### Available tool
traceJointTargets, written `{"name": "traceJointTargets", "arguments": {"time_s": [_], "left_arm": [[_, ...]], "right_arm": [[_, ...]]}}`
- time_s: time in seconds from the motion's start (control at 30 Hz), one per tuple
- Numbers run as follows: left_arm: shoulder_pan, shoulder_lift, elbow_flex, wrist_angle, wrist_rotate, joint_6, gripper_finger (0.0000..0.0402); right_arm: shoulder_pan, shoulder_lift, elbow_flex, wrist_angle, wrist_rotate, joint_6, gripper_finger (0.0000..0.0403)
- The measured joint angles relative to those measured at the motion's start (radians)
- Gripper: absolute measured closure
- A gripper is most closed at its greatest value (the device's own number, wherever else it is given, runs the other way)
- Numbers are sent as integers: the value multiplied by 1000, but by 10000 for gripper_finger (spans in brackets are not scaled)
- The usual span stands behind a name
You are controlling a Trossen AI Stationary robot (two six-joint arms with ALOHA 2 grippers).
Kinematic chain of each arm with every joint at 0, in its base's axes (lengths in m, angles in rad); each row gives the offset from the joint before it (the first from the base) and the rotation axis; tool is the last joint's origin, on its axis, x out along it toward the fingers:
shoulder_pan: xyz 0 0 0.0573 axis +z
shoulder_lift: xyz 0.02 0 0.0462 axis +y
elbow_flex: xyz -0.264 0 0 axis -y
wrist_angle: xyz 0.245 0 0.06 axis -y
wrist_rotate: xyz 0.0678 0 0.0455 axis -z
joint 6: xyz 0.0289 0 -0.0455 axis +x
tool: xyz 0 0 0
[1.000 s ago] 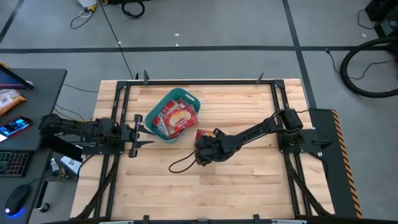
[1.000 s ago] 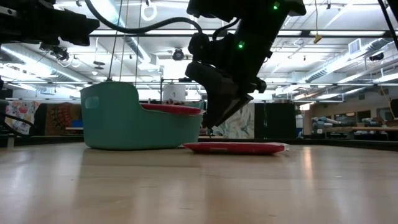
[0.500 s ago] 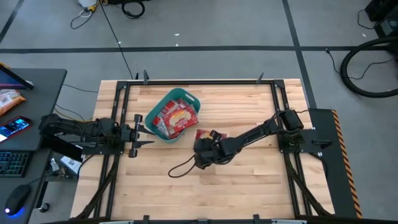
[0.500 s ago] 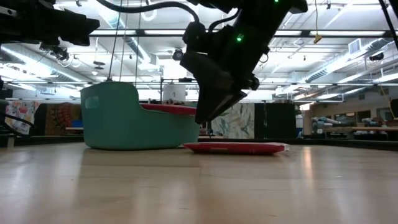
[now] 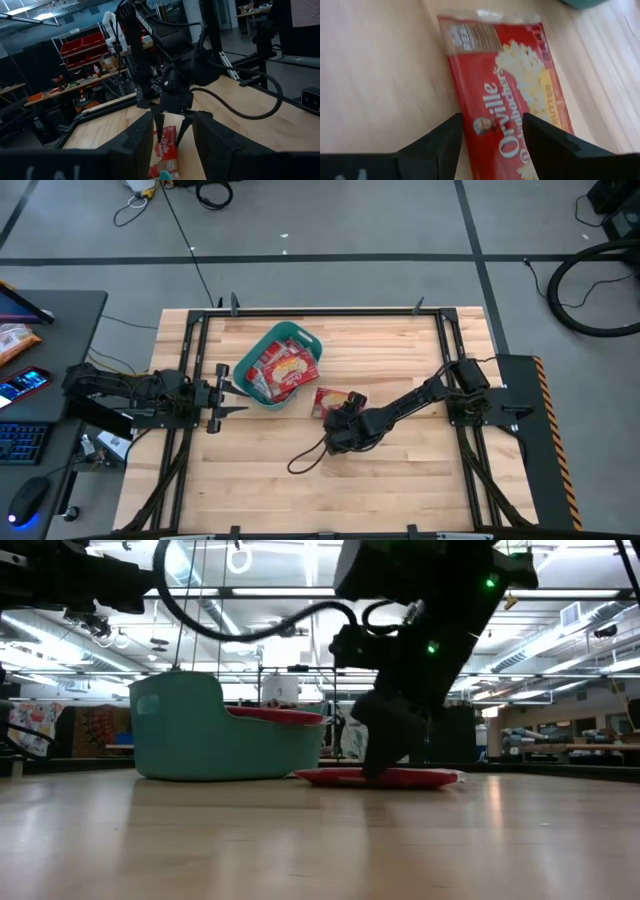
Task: Sort popcorn bags into baskets
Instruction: Put the red popcorn bag into the blue bin
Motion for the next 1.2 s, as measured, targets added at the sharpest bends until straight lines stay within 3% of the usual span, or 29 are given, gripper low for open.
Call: {"name": "traceJointTargets", "arguments": {"time_s": [0.23, 0.7, 0.87, 1.2], "left_arm": [[0, 0, 0, 0, 0, 0, 260], [0, 0, 0, 0, 0, 0, 260], [0, 0, 0, -1, 0, 0, 260], [0, 0, 0, -2, 0, 0, 260]], "right_arm": [[-16, -1, -41, 7, -25, 0, 221], [-21, -4, -65, 21, -29, 2, 383], [-20, 2, 5, -105, -9, 4, 385], [-14, 2, 281, -516, 95, 70, 382]]}}
